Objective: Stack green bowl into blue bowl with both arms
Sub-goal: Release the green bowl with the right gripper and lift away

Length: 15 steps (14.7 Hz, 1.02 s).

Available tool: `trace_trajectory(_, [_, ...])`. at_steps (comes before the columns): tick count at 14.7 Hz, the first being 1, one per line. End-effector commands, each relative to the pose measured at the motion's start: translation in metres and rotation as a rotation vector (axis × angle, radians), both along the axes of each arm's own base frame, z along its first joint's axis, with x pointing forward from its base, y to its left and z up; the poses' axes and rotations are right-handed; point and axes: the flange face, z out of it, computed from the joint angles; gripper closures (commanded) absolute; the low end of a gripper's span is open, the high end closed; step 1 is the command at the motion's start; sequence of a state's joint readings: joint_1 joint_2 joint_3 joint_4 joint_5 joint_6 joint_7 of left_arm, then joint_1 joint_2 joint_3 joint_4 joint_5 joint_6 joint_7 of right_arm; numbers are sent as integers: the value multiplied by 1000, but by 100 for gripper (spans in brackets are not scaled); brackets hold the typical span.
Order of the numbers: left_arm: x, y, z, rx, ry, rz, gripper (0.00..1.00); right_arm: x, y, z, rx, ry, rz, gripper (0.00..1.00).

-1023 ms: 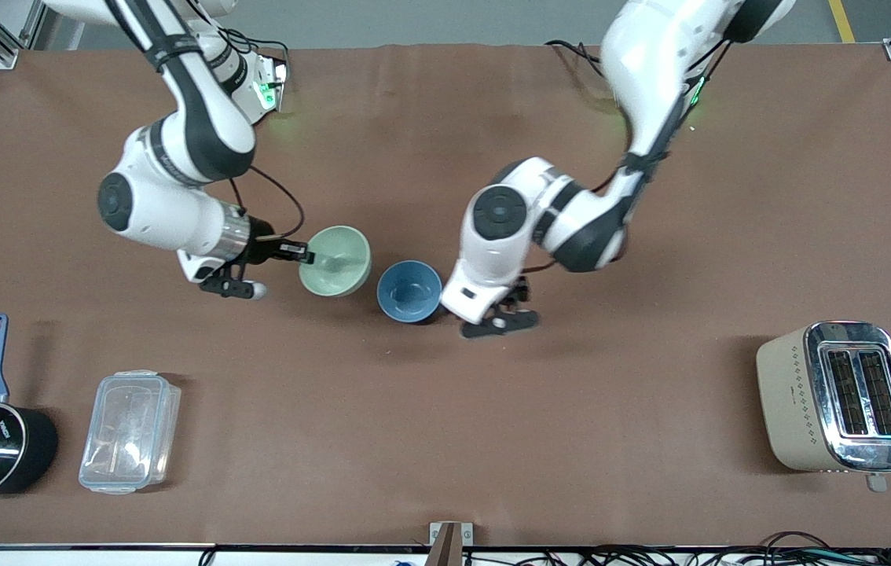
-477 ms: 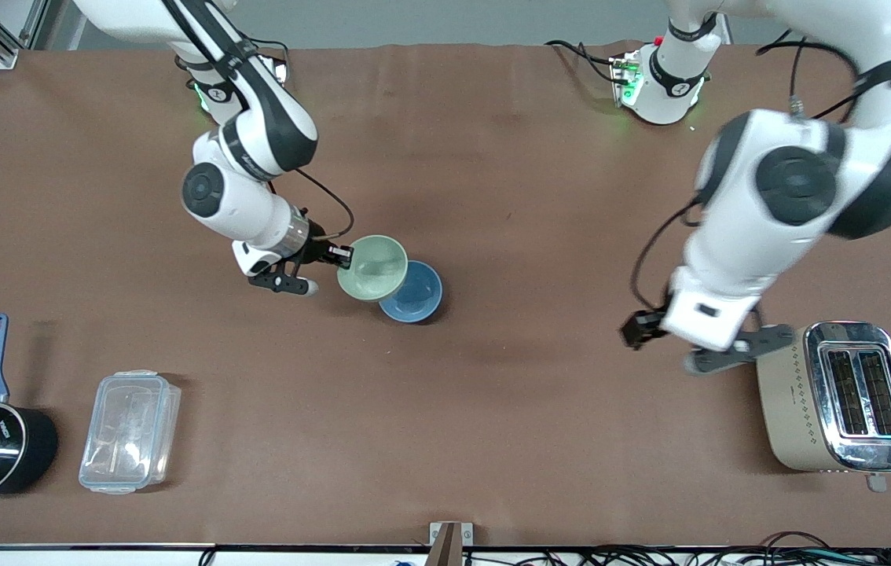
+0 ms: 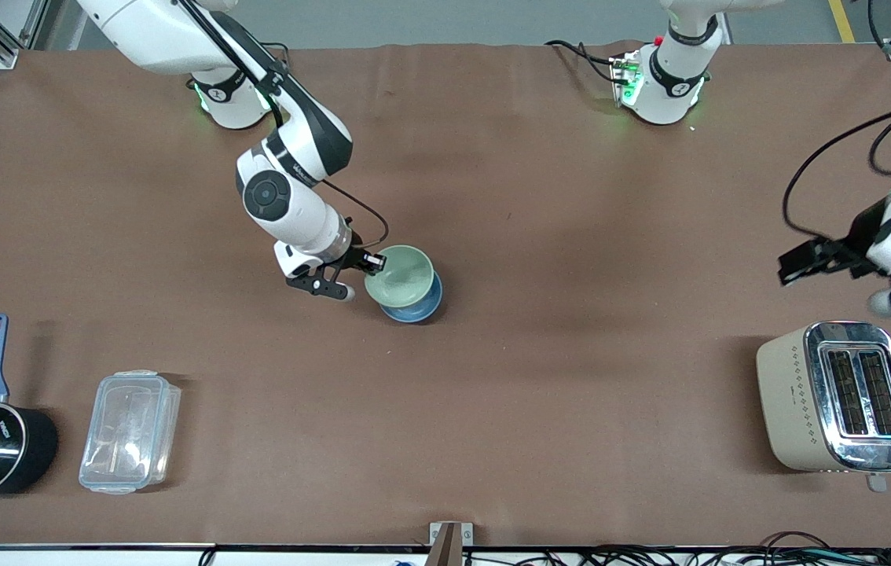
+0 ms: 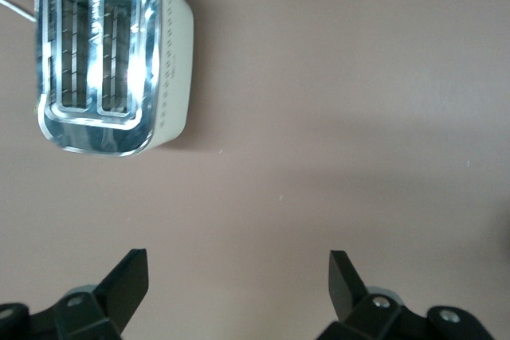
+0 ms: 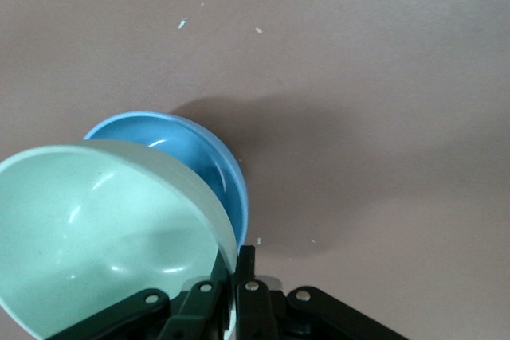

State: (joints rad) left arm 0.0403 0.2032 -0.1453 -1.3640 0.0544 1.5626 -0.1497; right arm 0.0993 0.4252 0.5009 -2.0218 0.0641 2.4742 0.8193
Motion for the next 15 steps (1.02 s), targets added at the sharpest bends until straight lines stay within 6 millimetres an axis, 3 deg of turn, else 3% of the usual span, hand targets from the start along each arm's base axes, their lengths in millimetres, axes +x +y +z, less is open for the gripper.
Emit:
trace_trajectory(1, [-34,1,14,-13,10,-61,0,6,8,-13,18,-8,-36,96])
trace_trajectory(5, [-86,-18,25,3,-7,-85,0,5,12,-20,16,-11,-31,96])
trace_trajectory(7, [-100,-20,20,9,-12,-86,0,4,12,-25,6,-11,-16,94])
trace_trajectory(12, [-100,-17,27,9,-24,-85,0,4,12,-27,6,-7,-17,90])
trace_trajectory(14, [-101,-12,30,9,-26,-86,0,5,12,-27,8,-7,-19,77])
trace_trajectory(15, [-101,-10,33,7,-32,-85,0,6,13,-26,10,-5,-25,66])
